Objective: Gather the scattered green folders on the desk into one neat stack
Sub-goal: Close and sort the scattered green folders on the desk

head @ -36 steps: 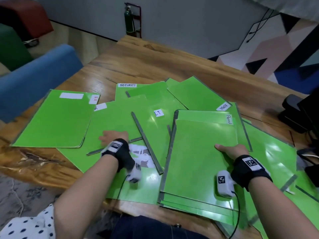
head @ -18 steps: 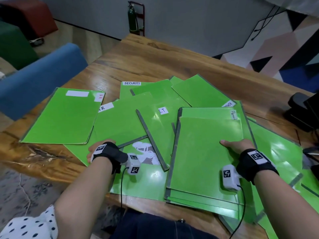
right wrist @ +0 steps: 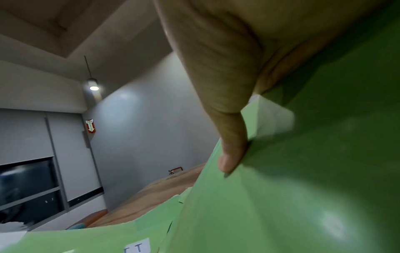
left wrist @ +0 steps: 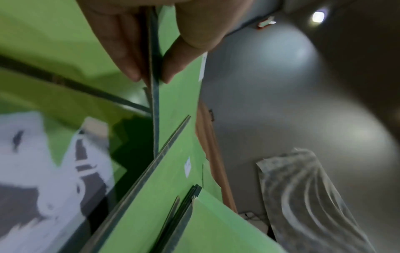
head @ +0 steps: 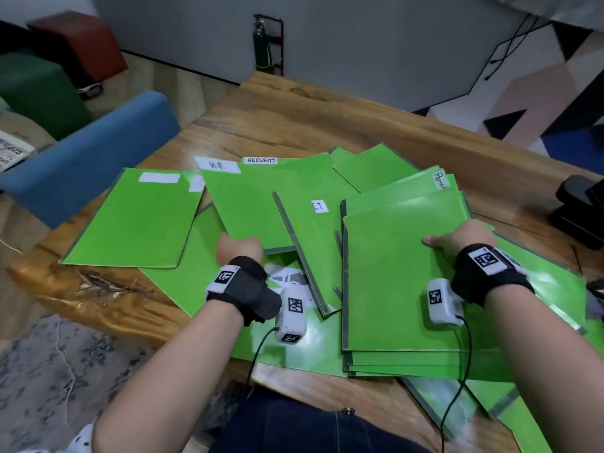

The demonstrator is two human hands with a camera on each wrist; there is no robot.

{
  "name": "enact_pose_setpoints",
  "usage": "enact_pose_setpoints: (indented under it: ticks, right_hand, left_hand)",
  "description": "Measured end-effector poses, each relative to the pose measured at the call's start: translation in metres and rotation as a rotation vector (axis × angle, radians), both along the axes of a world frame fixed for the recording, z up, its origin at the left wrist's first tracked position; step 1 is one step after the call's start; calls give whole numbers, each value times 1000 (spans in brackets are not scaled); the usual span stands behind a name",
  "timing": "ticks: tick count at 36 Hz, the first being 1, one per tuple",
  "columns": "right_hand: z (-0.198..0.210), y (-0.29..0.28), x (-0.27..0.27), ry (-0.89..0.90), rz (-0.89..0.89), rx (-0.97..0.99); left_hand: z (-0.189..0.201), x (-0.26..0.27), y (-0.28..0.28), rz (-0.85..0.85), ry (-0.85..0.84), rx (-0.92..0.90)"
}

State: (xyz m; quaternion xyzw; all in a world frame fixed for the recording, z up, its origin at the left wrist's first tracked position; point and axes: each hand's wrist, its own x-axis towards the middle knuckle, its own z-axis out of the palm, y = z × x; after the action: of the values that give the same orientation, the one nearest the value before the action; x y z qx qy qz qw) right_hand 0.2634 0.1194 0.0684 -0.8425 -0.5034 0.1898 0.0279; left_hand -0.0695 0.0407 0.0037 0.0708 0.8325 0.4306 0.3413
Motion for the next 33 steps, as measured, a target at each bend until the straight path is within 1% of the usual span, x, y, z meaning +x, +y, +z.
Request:
enact_pose_setpoints:
  ticks: [3, 6, 8, 10, 12, 14, 17, 20, 23, 25, 27, 30, 31, 33]
  right_hand:
    - [4, -3, -1, 4, -4, 21]
    - [8, -6, -2, 10, -6, 47]
    - [10, -8, -4, 4, -3, 57]
    - [12, -9, -7, -10, 0, 59]
    - [12, -9, -9, -18, 2, 58]
    - [12, -8, -10, -17, 3, 60]
    - [10, -6, -8, 0, 5, 62]
    - [8, -6, -6, 5, 20, 68]
    - [8, -7, -5, -11, 22, 66]
    - [8, -7, -5, -10, 25, 54]
    - [8, -6, -4, -2, 31, 47]
    - [8, -6, -4, -2, 32, 49]
    - [8, -6, -4, -3, 33, 48]
    - [8, -7, -3, 1, 36, 41]
  left_hand:
    - [31, 17, -6, -52, 219, 196]
    - [57, 18, -1, -39, 354, 458]
    - [84, 16, 4, -3, 485, 625]
    - [109, 13, 12, -8, 544, 756]
    - [125, 8, 24, -60, 561, 813]
    - [131, 6, 36, -183, 642, 795]
    - [123, 10, 42, -356, 761, 667]
    - [105, 16, 33, -427, 777, 506]
    - [84, 15, 17, -459, 816, 236]
    - [75, 12, 8, -481, 827, 136]
    - [76, 11, 5, -514, 849, 141]
    - [96, 10, 10, -514, 863, 225]
    - [105, 10, 14, -490, 850, 262]
    - [121, 7, 26, -440, 763, 330]
